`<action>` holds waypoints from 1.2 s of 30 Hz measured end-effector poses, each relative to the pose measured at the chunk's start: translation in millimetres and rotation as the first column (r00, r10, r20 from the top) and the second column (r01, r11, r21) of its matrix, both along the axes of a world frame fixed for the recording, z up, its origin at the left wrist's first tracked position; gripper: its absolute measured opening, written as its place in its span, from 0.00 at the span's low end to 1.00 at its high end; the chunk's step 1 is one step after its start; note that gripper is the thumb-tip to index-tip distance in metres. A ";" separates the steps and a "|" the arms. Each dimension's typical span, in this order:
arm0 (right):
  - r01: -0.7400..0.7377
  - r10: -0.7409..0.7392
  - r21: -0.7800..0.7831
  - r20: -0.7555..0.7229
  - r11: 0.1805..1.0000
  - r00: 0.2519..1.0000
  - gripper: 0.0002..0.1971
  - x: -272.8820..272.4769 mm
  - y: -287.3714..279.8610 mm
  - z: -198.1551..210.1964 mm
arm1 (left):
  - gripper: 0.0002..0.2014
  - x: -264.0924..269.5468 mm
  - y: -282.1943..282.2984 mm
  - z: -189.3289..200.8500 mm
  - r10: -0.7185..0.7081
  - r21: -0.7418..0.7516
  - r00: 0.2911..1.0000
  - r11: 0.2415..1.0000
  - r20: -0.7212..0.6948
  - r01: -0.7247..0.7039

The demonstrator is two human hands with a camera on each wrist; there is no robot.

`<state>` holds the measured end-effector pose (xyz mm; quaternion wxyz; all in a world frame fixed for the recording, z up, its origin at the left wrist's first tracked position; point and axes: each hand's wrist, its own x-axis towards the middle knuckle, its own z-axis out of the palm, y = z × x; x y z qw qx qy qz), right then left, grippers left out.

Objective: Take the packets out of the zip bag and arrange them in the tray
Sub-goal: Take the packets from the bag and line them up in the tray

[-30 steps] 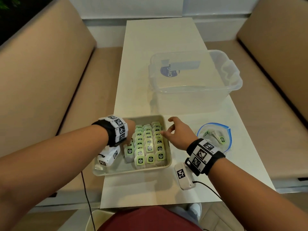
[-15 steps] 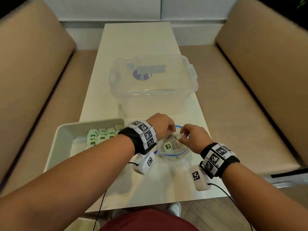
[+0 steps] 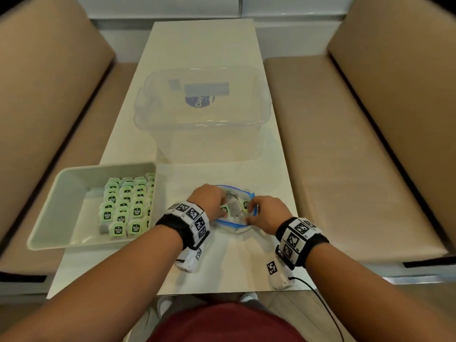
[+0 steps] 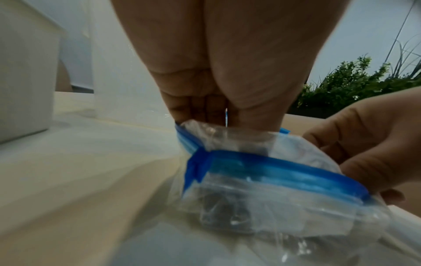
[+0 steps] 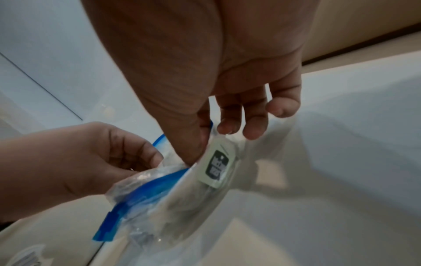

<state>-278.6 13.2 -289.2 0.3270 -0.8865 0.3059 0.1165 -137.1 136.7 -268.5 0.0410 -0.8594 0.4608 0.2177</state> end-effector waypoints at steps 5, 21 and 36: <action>-0.001 0.004 -0.032 0.076 0.999 0.997 0.16 -4.1 -3.0 1.6 | 0.03 -9.0 3.6 14.9 0.125 -0.229 0.989 0.963 -0.084 -0.141; 0.006 -0.011 0.013 0.368 1.000 0.930 0.09 -19.2 -21.5 6.7 | 0.08 -25.4 -18.1 21.3 0.249 -0.435 0.947 0.844 -0.202 -0.315; 0.102 -0.203 0.292 0.341 0.951 0.918 0.12 -33.9 -34.8 17.0 | 0.18 -48.9 -38.7 7.6 0.317 -0.031 0.947 0.947 -0.048 -0.319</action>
